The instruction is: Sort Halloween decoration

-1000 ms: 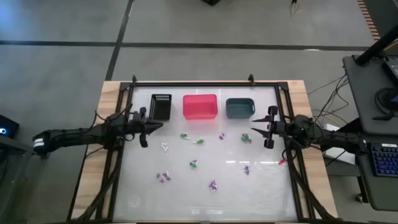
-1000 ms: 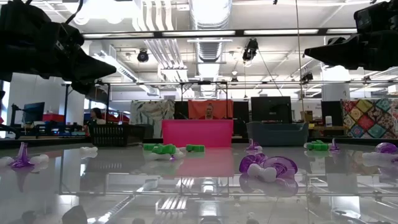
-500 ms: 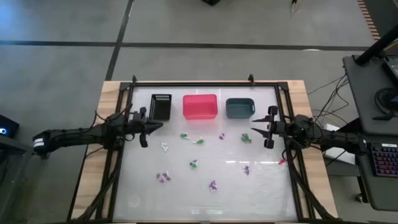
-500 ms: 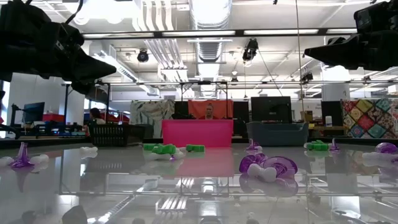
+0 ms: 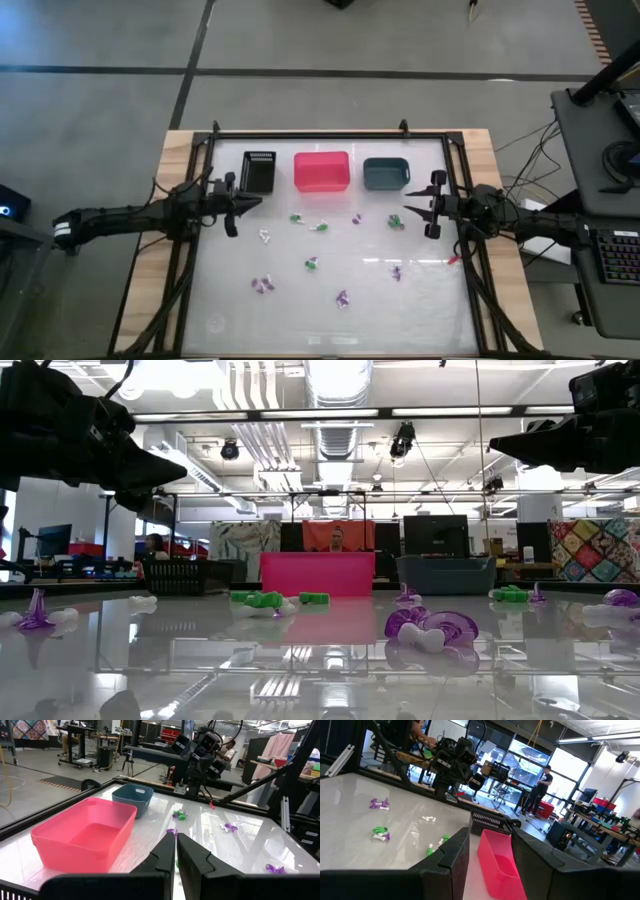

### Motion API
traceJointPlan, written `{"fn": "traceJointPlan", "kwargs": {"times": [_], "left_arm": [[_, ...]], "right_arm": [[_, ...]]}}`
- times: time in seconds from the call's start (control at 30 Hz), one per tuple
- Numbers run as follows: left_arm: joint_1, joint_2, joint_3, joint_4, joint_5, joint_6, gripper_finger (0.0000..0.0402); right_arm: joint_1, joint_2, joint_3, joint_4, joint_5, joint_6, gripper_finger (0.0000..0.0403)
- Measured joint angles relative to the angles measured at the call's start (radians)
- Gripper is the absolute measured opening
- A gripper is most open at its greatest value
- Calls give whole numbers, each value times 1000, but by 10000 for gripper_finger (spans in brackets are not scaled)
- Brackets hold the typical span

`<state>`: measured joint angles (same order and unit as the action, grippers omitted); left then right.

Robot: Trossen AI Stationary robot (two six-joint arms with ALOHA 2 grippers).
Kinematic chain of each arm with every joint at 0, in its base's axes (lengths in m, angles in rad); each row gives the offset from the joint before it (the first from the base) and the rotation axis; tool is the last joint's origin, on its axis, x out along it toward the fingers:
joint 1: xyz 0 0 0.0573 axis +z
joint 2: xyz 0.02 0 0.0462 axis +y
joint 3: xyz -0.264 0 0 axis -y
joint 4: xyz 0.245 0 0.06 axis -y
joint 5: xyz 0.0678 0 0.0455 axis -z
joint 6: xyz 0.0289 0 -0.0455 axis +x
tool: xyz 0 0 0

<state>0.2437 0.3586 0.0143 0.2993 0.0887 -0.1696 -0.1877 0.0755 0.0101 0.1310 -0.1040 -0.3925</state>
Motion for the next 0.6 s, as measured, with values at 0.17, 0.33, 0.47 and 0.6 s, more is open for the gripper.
{"fn": "traceJointPlan", "kwargs": {"times": [0.17,0.33,0.47,0.6], "left_arm": [[0,0,0,0,0,0,2],[0,0,0,0,0,0,2],[0,0,0,0,0,0,2],[0,0,0,68,-20,-53,2]], "right_arm": [[0,0,0,0,0,0,139],[0,0,0,0,0,0,139],[0,0,0,0,0,0,139],[0,0,0,0,0,0,139]]}}
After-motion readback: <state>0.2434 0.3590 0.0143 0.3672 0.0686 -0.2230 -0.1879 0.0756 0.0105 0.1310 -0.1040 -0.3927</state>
